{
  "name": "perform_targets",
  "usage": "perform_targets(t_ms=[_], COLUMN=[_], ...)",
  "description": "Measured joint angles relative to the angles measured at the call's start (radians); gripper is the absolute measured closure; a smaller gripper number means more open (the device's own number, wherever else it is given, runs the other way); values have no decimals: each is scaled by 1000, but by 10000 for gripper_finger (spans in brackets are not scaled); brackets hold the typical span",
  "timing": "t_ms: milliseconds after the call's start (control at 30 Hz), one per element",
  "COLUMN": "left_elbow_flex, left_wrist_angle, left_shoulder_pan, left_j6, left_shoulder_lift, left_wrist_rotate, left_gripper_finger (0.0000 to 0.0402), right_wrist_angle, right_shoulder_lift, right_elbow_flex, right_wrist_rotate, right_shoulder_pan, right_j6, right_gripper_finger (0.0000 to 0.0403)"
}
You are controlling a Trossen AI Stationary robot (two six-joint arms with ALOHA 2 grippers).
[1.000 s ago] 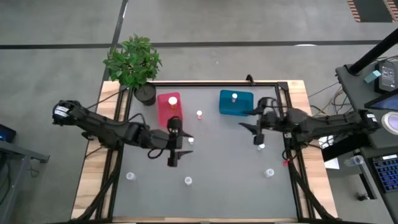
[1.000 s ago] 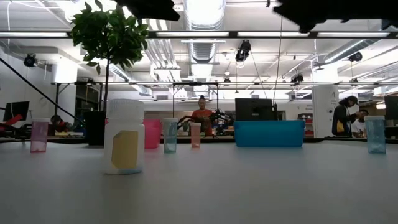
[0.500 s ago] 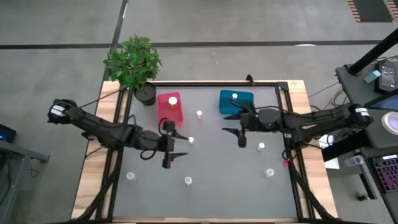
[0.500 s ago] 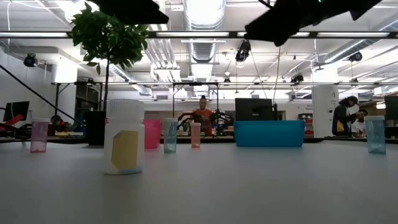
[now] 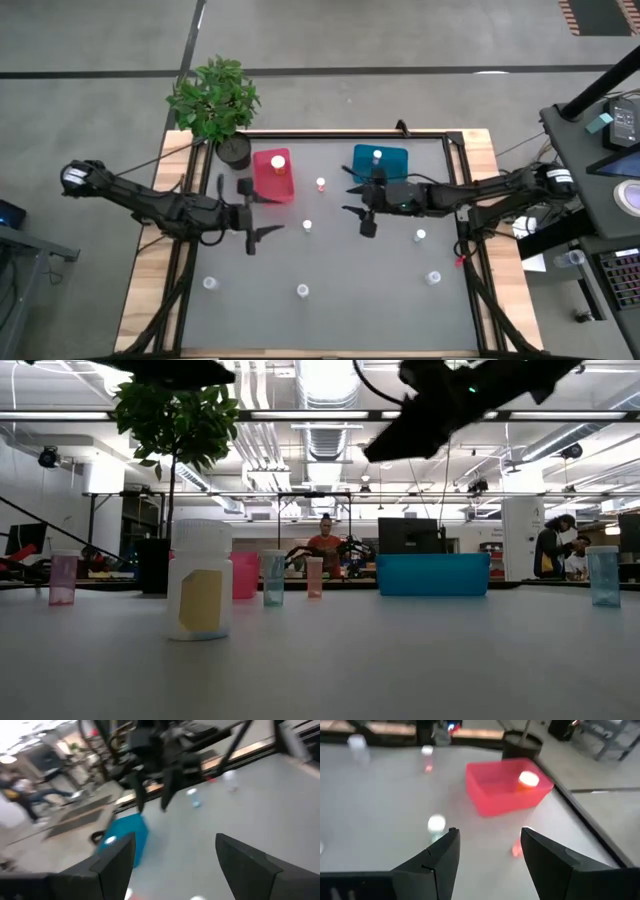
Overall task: Pick and place medicine bottles into bin by pill shape (circle, oval)
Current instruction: Put the pink tablet bottle into the blue bin
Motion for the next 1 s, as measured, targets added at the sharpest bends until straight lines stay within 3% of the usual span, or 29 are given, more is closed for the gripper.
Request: perform_targets(t_ms=[133,500,800,1000], left_elbow_flex=[-43,-89,-89,-99], left_wrist_angle=[8,9,15,10], left_shoulder_pan=[7,13,12,12], left_j6=[37,84,9,-21], left_shoulder_lift=[-67,-180,-191,-172], left_wrist_rotate=[-52,-76,-76,-75], left_gripper_finger=[146,146,146,146], right_wrist_angle=[-79,-301,-486,-521], right_shoulder_lift=[62,250,354,366], right_elbow_flex=[85,353,543,586], right_wrist_rotate=[20,20,20,20], right_shoulder_pan=[-16,-61,-59,-59], right_j6=[-6,-42,-16,62], right_gripper_finger=[203,203,203,203])
